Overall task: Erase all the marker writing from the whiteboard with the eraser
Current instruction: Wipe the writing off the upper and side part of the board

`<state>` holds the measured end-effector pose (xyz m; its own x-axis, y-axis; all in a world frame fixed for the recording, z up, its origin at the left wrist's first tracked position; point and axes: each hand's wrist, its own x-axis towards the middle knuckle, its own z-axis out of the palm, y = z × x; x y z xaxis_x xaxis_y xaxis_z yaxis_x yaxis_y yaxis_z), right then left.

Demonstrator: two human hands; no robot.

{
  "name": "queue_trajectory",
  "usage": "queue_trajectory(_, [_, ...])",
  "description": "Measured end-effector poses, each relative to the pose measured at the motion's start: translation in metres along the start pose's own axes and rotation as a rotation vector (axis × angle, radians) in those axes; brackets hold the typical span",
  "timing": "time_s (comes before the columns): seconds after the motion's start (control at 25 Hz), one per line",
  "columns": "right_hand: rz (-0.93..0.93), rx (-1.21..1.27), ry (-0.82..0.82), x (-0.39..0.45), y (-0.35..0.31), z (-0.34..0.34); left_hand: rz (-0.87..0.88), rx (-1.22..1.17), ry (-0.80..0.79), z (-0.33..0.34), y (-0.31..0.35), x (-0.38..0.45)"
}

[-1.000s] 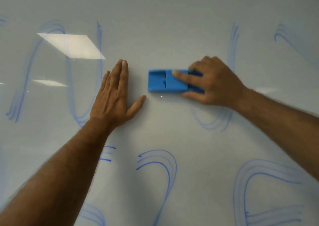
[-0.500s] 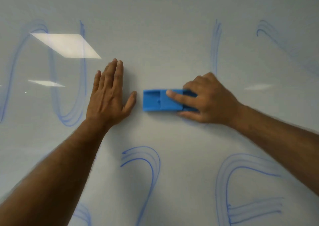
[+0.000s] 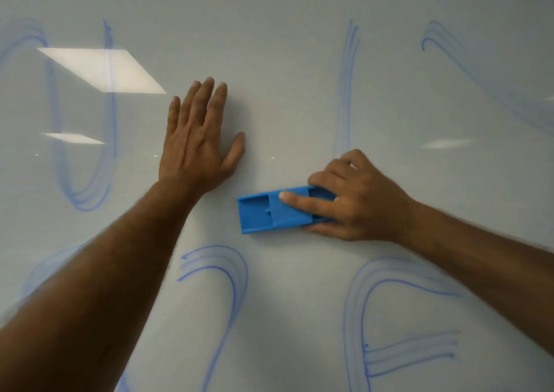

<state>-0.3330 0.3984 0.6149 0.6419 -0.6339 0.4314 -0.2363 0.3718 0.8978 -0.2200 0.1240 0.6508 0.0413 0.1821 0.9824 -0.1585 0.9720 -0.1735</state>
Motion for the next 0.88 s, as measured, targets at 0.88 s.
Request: queue_trajectory(0.88, [0.211, -0.008, -0.036, -0.053, -0.012, -0.018, -0.054, 0.061, -0.106, 0.013, 0.024, 0.001])
